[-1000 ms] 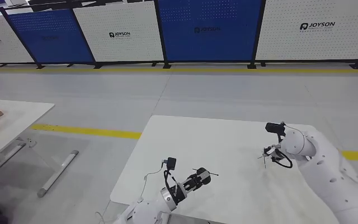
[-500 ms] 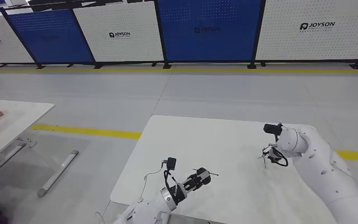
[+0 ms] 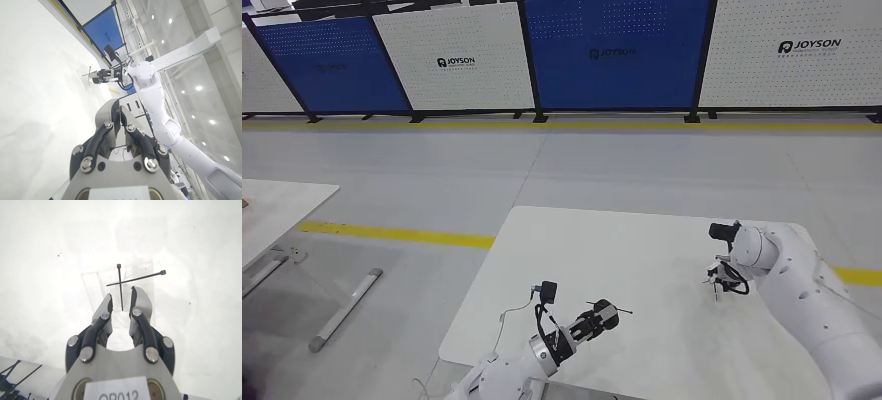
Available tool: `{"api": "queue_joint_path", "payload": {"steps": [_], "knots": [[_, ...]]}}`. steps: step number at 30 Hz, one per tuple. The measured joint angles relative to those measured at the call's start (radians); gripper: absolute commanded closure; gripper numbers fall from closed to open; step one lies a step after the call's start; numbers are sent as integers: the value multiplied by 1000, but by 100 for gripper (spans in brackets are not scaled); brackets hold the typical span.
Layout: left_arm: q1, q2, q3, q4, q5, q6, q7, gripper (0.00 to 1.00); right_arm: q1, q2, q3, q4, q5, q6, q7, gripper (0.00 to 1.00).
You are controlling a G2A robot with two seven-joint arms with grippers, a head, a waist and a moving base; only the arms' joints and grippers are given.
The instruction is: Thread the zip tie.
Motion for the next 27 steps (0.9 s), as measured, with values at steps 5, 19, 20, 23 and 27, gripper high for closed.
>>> {"api": "queue_joint_path", "payload": {"steps": [5, 19, 20, 23, 27], "knots": [[0, 0, 0, 0, 0, 0, 0, 100, 20, -25, -17, 55, 3, -10, -1, 77], [0, 0, 0, 0, 0, 0, 0, 100, 64, -87, -46, 191, 9, -34, -22, 78], [0, 0, 0, 0, 0, 0, 0, 100, 66, -92, -47, 201, 9, -37, -23, 78], [0, 0, 0, 0, 0, 0, 0, 100, 73, -103, -52, 225, 6, -40, -25, 80], [0, 0, 0, 0, 0, 0, 0, 100, 81, -117, -56, 255, 4, -46, -29, 80]]}}
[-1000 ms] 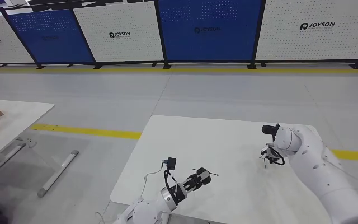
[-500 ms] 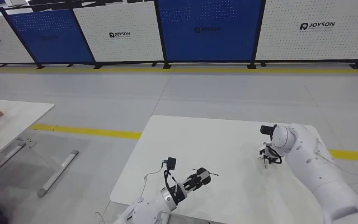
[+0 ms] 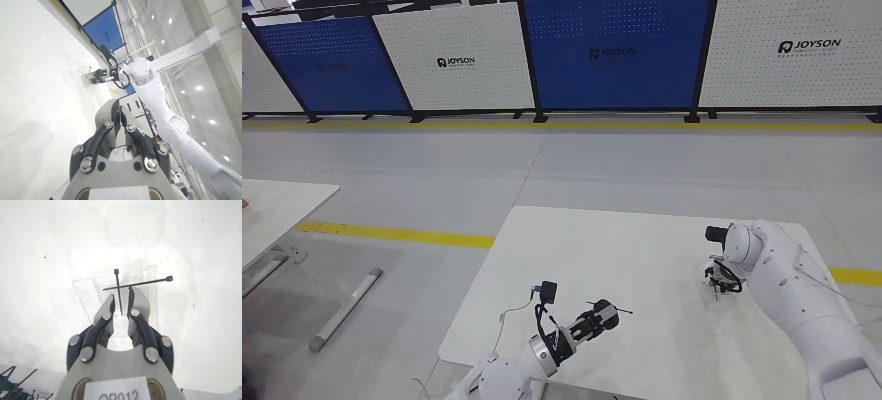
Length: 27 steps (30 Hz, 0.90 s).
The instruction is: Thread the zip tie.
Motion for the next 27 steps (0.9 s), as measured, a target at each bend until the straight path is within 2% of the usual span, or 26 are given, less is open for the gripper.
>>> {"api": "queue_joint_path", "payload": {"steps": [9, 13, 15, 27], "knots": [[0, 0, 0, 0, 0, 0, 0, 100, 18, -27, -2, 63, -1, -20, -9, 82], [0, 0, 0, 0, 0, 0, 0, 100, 25, -39, -3, 86, -4, -25, -13, 91], [0, 0, 0, 0, 0, 0, 0, 100, 28, -43, -4, 95, -5, -28, -14, 100], [0, 0, 0, 0, 0, 0, 0, 100, 43, -64, 1, 139, -13, -48, -28, 100]]}}
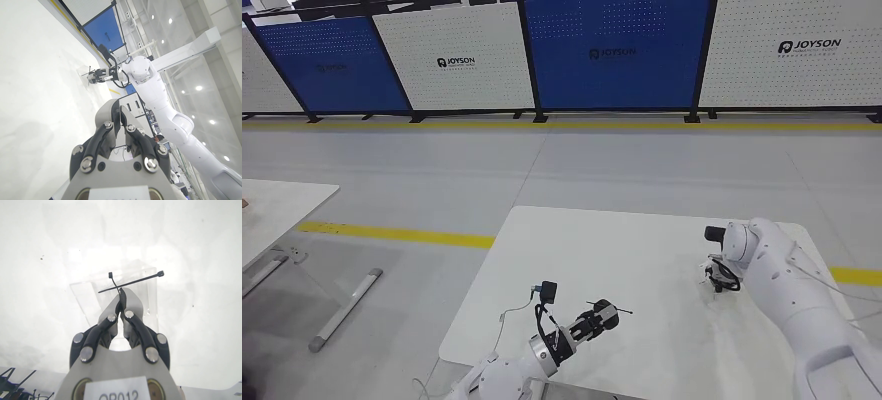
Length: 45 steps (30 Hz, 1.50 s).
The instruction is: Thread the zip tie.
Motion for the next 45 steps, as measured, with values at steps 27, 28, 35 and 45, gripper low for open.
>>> {"api": "queue_joint_path", "payload": {"steps": [27, 28, 35, 45], "knots": [[0, 0, 0, 0, 0, 0, 0, 100, -75, 83, 90, -155, -29, -49, -63, 100], [0, 0, 0, 0, 0, 0, 0, 100, -81, 89, 95, -172, -33, -44, -61, 100], [0, 0, 0, 0, 0, 0, 0, 100, -156, 155, 168, -347, -65, -13, -25, 100], [0, 0, 0, 0, 0, 0, 0, 100, -337, 258, 330, -692, -121, 37, 65, 100]]}}
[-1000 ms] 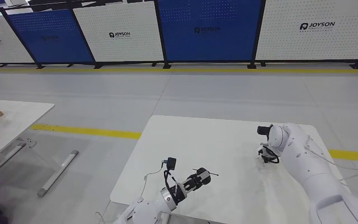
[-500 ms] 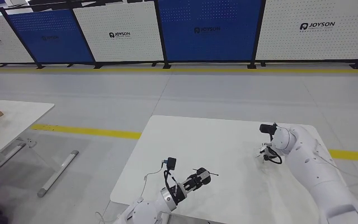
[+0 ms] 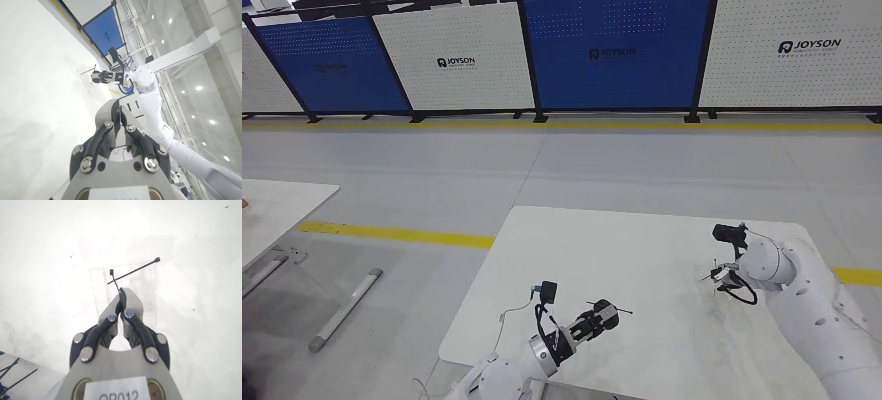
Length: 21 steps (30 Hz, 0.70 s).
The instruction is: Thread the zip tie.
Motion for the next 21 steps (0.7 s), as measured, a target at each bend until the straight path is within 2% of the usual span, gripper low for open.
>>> {"api": "queue_joint_path", "payload": {"steps": [1, 15, 21], "knots": [[0, 0, 0, 0, 0, 0, 0, 100, -8, 4, 8, -17, 0, 0, 5, 100], [0, 0, 0, 0, 0, 0, 0, 100, -16, 4, 13, -16, 0, 2, -19, 100], [0, 0, 0, 0, 0, 0, 0, 100, -85, 26, 93, -119, 28, -24, -134, 100]]}}
